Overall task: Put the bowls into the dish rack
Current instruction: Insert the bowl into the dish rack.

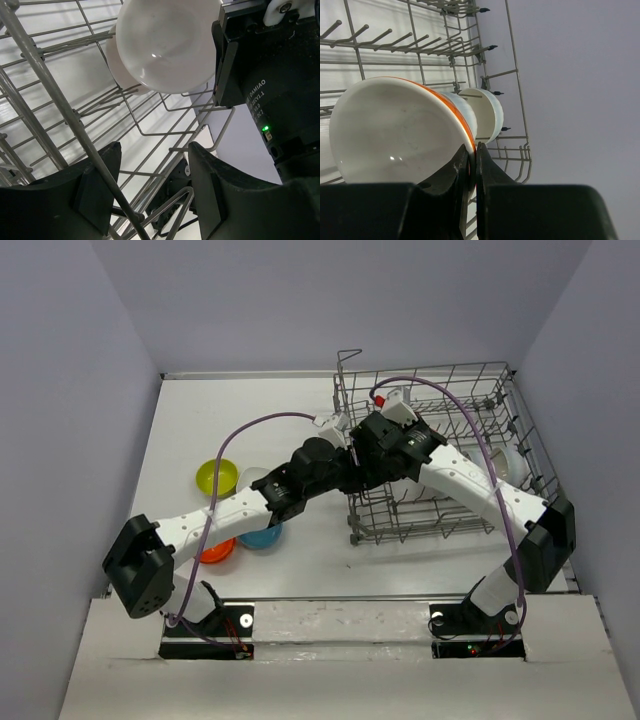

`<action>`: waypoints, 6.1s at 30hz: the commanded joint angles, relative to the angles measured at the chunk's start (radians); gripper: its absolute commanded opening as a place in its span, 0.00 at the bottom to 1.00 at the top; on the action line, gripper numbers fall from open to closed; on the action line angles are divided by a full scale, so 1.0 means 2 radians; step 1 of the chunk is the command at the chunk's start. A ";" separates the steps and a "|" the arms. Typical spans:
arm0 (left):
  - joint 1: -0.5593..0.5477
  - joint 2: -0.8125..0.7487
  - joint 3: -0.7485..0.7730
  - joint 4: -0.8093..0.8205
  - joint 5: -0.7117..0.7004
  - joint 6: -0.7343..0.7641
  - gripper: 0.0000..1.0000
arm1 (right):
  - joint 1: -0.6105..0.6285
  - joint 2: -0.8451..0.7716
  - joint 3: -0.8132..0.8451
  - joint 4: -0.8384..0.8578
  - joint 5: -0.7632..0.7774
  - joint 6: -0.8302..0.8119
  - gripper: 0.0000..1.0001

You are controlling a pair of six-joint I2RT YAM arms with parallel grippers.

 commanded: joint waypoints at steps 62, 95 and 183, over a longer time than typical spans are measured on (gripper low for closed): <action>-0.027 -0.073 0.035 0.021 -0.021 0.083 0.86 | 0.023 -0.074 -0.095 0.108 0.070 -0.098 0.01; -0.016 -0.276 -0.045 -0.078 -0.162 0.103 0.87 | 0.023 0.020 -0.067 0.089 0.108 -0.085 0.01; 0.009 -0.296 0.001 -0.114 -0.145 0.142 0.88 | 0.023 0.153 -0.026 -0.007 0.057 0.003 0.01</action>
